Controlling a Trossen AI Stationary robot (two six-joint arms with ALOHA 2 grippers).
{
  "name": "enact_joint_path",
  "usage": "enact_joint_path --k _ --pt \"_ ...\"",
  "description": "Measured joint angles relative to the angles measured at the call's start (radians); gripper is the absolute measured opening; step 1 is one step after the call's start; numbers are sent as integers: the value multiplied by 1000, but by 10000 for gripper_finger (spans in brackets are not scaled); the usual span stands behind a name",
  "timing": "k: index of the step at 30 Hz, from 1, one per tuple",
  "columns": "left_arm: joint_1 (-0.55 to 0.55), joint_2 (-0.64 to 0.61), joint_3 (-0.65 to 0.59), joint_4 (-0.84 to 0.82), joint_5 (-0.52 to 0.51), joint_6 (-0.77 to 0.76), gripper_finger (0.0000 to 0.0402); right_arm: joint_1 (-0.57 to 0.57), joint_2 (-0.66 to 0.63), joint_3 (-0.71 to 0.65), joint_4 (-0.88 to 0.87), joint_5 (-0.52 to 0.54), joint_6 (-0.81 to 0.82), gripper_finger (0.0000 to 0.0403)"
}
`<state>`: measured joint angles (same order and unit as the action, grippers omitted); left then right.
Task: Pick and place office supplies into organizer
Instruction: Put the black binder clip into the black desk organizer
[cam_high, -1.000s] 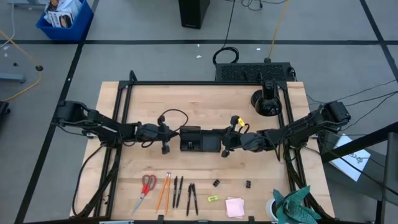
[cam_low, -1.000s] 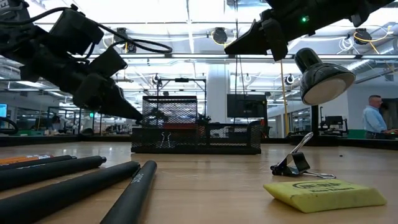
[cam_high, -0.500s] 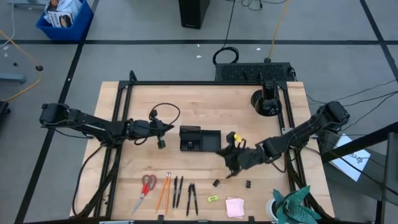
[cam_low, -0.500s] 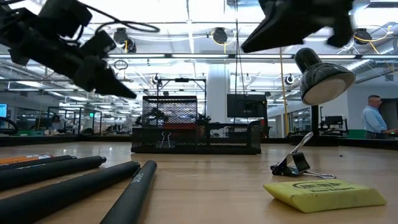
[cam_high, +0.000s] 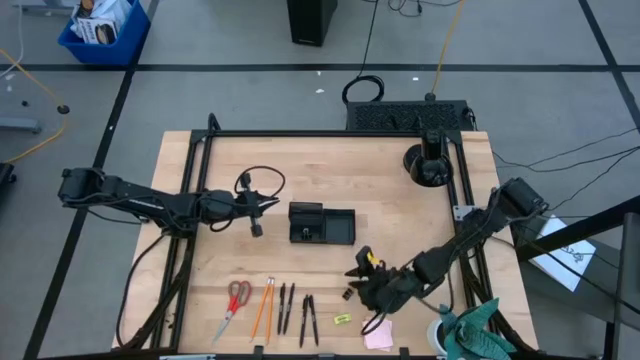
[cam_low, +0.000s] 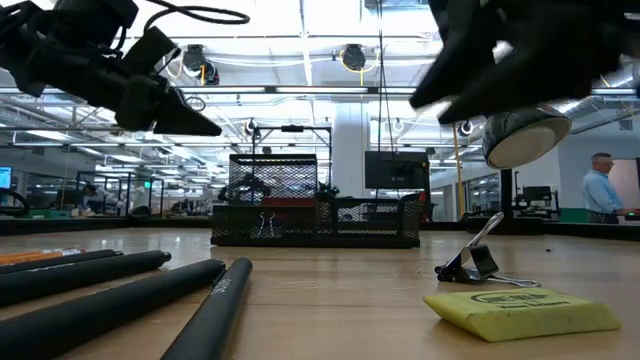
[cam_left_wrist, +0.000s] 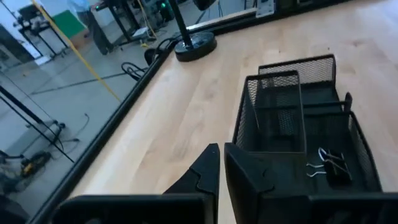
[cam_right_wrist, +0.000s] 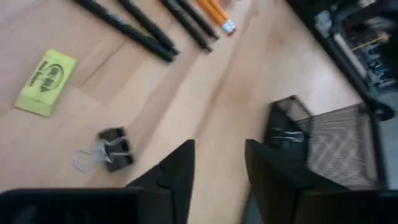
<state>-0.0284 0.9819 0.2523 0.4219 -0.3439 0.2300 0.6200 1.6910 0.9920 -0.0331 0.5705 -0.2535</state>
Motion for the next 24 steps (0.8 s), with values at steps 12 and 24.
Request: enact_joint_path --k 12,24 --pt "0 -1 0 40 0 51 32 83 76 -1 110 -16 187 180" --pt "1 -1 0 43 -2 84 33 87 154 0 127 -76 246 166"
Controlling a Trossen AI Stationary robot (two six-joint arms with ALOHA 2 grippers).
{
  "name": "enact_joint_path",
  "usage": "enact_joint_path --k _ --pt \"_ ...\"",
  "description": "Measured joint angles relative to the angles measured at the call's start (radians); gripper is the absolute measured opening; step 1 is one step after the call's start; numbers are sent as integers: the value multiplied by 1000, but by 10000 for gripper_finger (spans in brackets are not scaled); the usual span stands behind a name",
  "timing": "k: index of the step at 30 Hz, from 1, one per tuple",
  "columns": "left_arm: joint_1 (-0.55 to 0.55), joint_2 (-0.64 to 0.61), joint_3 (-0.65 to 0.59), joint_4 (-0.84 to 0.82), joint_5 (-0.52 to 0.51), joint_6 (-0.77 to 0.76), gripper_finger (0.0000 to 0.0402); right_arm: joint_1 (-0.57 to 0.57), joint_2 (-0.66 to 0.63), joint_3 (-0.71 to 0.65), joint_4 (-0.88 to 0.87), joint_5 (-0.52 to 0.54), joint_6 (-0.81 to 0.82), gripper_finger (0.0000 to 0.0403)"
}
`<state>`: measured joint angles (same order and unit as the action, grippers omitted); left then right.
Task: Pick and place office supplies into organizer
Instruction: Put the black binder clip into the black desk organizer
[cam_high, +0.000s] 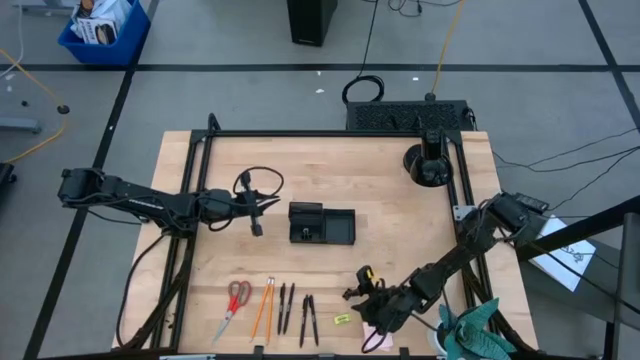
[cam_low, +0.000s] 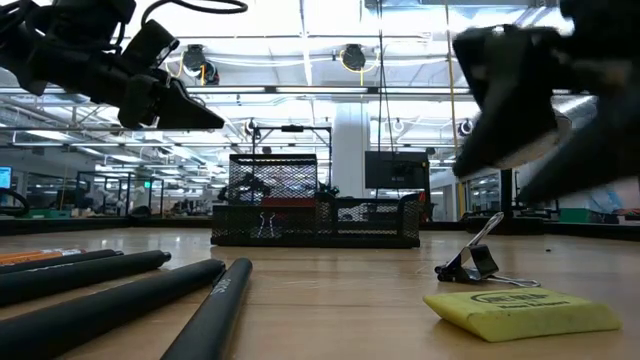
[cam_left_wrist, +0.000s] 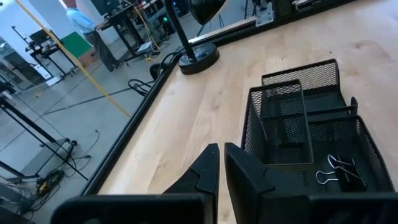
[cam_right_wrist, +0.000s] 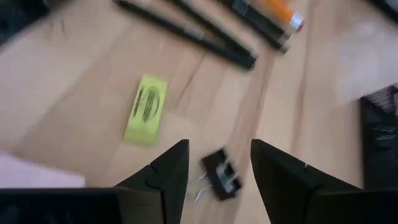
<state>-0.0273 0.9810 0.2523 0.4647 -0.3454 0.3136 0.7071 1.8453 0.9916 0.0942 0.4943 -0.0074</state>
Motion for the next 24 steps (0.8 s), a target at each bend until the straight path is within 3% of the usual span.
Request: enact_joint_path --k 9,19,24 --pt "0 0 0 2 -1 -2 33 -5 20 0 -8 25 -4 161" --pt "0 0 0 -4 -1 -35 33 -23 63 -1 -15 -22 5 116" --pt "0 0 0 -4 -1 -54 33 -34 63 -1 -2 -24 9 69"
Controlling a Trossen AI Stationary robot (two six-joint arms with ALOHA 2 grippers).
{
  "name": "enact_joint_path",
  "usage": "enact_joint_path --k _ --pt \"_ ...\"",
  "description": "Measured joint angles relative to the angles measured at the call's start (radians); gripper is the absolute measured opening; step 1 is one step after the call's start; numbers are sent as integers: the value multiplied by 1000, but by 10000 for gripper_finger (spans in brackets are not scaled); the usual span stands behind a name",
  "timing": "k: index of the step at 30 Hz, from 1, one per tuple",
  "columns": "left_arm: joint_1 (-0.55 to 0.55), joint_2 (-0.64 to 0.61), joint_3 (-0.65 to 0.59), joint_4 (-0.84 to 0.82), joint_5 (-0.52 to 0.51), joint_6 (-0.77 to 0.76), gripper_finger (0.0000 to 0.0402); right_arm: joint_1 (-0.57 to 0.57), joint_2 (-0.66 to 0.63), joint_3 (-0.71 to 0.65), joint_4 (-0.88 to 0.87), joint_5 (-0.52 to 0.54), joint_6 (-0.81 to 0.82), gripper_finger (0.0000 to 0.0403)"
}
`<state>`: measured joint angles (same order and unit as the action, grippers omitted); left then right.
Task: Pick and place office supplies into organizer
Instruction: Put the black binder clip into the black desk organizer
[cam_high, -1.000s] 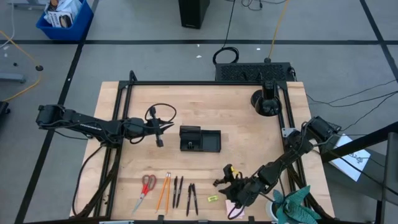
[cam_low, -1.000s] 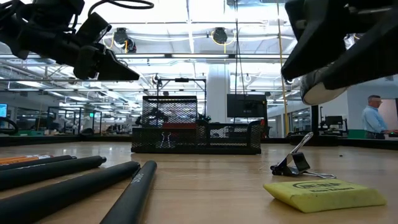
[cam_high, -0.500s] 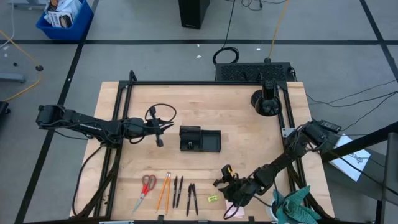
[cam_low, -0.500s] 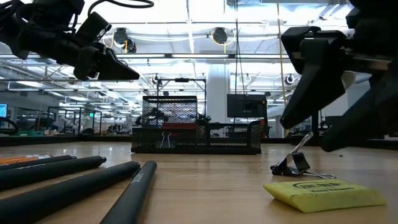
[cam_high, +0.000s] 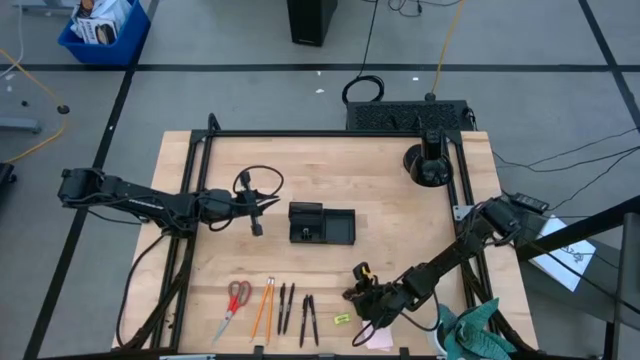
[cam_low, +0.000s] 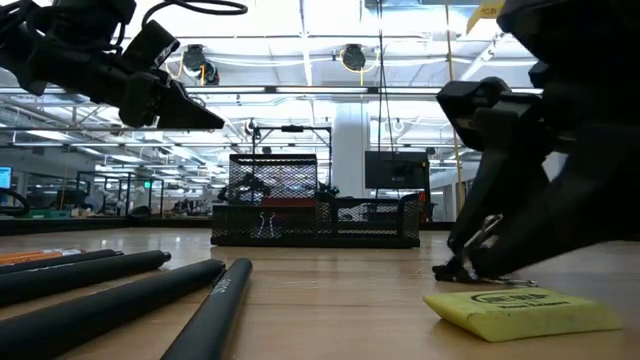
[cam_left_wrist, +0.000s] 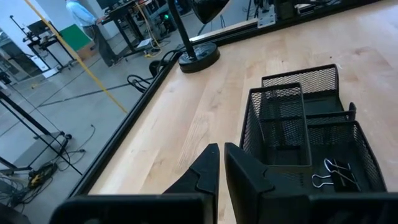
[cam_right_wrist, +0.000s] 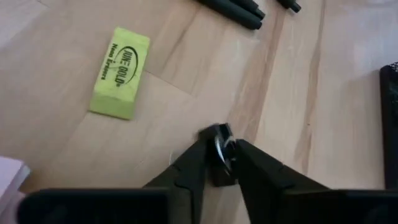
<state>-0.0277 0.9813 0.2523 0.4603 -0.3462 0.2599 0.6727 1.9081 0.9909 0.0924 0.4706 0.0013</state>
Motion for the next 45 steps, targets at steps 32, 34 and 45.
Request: enact_joint_path --k 32,34,45 --pt "0 0 -1 -3 -30 -5 33 -436 -74 113 155 -57 -147 1" --pt "0 0 -1 -11 -30 -11 33 -461 -74 113 153 -128 -123 1" --pt "0 0 -1 -15 -30 -10 33 -508 -56 112 145 -161 -74 0"
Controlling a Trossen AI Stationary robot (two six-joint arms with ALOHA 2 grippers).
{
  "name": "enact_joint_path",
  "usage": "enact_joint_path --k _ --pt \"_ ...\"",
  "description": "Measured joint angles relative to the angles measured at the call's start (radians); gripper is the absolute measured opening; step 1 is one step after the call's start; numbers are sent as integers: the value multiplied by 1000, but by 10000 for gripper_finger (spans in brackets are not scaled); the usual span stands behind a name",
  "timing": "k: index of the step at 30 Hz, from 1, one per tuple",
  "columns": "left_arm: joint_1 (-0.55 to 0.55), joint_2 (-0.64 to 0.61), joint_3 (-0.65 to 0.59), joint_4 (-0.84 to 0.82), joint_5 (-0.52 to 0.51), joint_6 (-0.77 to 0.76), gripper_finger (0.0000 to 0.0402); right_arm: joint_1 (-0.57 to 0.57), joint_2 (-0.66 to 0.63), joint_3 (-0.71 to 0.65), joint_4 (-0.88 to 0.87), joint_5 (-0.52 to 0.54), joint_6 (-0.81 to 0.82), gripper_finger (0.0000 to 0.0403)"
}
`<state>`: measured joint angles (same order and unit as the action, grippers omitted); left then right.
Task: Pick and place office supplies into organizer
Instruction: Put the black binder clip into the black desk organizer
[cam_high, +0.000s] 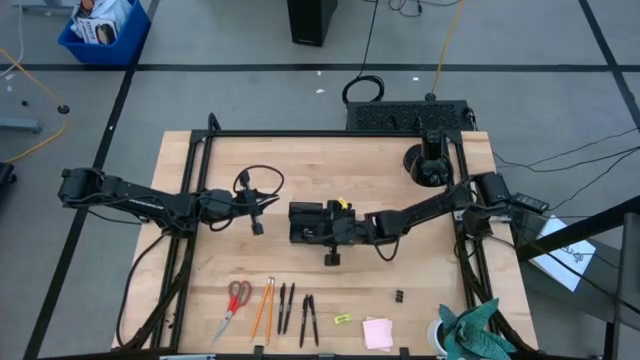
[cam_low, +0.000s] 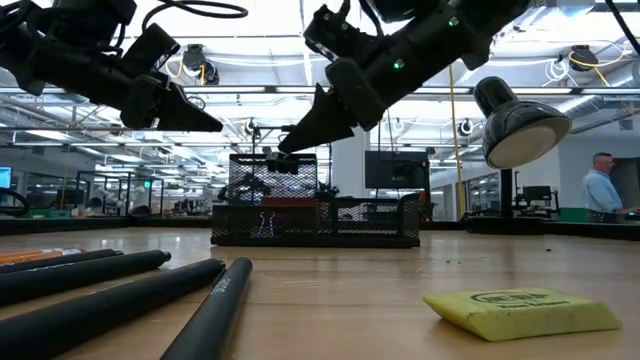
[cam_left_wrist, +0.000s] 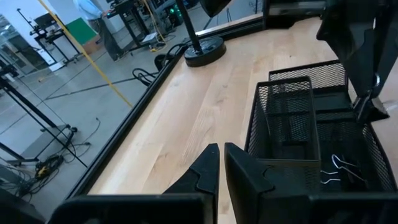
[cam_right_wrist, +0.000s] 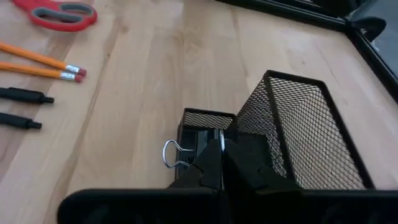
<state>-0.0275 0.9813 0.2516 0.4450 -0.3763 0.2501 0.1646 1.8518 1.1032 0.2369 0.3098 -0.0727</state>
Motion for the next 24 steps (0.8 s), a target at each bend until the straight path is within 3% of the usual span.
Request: enact_joint_path --k 7,24 --pt "0 0 0 1 0 0 33 -22 58 -2 -1 29 40 0" --pt "0 0 0 1 -1 0 33 -31 57 -3 -31 27 35 0"
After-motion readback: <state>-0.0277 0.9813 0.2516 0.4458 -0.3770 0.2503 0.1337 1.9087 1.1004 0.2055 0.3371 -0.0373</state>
